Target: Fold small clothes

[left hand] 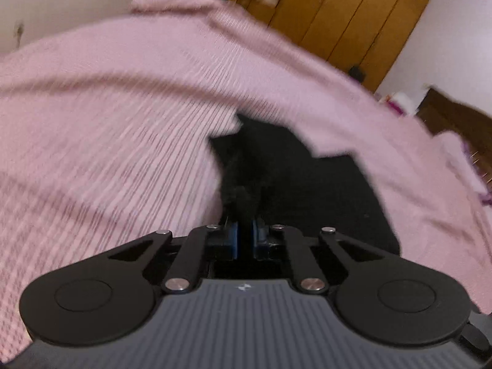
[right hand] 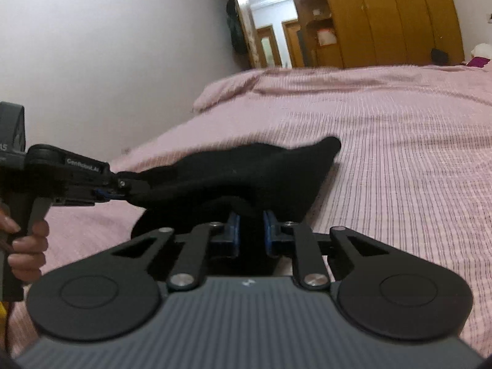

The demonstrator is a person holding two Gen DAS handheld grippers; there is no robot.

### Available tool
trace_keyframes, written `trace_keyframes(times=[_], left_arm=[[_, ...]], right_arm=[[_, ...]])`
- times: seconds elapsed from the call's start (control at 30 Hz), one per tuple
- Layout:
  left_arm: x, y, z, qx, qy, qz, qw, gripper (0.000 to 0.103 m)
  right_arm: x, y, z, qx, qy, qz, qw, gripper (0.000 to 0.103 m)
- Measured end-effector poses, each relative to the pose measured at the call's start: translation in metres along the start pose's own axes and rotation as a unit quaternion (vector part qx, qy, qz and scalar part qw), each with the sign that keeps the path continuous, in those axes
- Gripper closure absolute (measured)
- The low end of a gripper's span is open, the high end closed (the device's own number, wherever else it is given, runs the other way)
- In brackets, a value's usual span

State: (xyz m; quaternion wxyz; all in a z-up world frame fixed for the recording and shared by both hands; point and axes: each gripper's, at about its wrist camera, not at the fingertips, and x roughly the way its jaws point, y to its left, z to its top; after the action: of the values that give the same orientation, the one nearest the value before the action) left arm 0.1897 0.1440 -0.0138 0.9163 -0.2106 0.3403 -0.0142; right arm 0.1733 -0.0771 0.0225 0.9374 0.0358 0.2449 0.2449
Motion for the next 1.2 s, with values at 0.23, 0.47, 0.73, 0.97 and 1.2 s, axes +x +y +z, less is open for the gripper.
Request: trace_keyframes(times=[0.23,0.47,0.73,0.97,1.2], left_arm=[[0.001,-0.006,0.000,0.022,0.008,0.003,0.9997,0.091],[-0.012,-0.016,0.024,0.029,-0.011,0.006,0.9995,0.032],[0.011,-0.019,0.050,0.007,0.000,-0.006,1.0000,0.015],[0.055,-0.003,0.048,-0.034,0.053,-0.004,0.9980,0.009],[0.068,0.011,0.043,-0.063,0.060,-0.057,0.9945,0.008]], right_arm=[[0.001,-0.007,-0.003,0.004,0.032,0.001,0.999,0.076],[-0.025,-0.026,0.013,0.075,-0.030,0.008,0.997,0.032],[0.010,-0.057,0.032,0.145,-0.010,0.018,0.989,0.030],[0.055,-0.082,0.021,0.275,0.051,0.046,0.959,0.028],[0.083,-0.083,0.019,0.277,0.051,0.080,0.956,0.029]])
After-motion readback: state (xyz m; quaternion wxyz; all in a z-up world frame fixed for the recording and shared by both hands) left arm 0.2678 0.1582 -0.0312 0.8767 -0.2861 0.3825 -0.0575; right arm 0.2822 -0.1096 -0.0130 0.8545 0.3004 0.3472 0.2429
